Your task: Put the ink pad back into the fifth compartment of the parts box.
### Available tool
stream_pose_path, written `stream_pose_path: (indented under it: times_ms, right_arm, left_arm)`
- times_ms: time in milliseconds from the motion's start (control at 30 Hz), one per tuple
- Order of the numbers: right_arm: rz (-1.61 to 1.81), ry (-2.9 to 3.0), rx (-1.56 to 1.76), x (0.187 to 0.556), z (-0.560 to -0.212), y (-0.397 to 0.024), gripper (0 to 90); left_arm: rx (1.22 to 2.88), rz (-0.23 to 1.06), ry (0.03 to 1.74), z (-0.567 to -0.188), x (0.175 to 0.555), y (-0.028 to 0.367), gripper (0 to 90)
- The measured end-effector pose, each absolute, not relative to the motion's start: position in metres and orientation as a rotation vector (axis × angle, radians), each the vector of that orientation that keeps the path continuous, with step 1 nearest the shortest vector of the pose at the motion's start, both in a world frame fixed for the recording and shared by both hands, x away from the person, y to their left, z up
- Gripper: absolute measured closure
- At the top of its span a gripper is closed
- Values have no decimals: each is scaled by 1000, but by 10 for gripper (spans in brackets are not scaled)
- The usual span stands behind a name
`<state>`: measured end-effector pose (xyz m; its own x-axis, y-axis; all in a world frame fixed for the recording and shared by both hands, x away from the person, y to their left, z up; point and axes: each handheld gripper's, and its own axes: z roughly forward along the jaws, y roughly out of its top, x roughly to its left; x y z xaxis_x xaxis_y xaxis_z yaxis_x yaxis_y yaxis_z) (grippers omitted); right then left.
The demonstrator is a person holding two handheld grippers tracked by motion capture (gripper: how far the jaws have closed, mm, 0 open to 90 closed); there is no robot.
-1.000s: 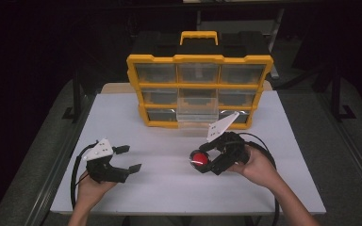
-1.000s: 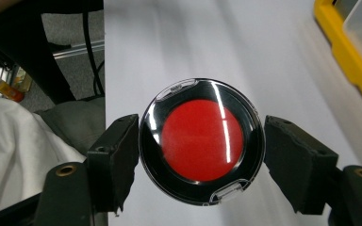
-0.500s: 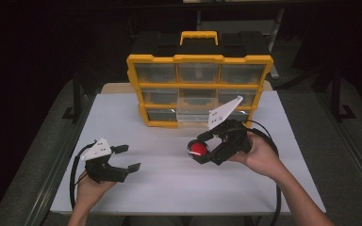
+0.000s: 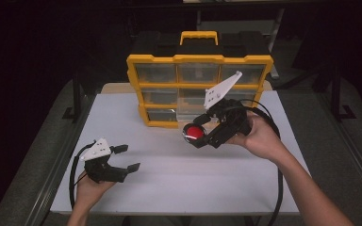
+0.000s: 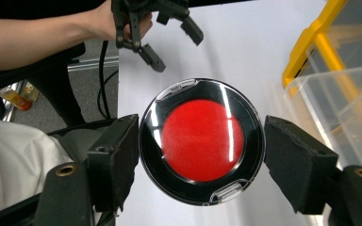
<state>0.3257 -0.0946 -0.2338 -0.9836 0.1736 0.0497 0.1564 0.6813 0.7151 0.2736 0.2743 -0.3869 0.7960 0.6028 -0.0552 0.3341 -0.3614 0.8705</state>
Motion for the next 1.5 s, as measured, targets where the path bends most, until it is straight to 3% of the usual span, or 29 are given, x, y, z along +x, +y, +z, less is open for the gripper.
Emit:
stream_pose_path:
  times_ms: [633,1500]
  right_arm:
    - [1216,2785,298,358,-191,-97,284]
    - [1128,2789,449,409,-204,-85,284]
  left_arm:
    - [1972,331,722,-388,273,276,178]
    - [1964,337,726,-389,274,280,178]
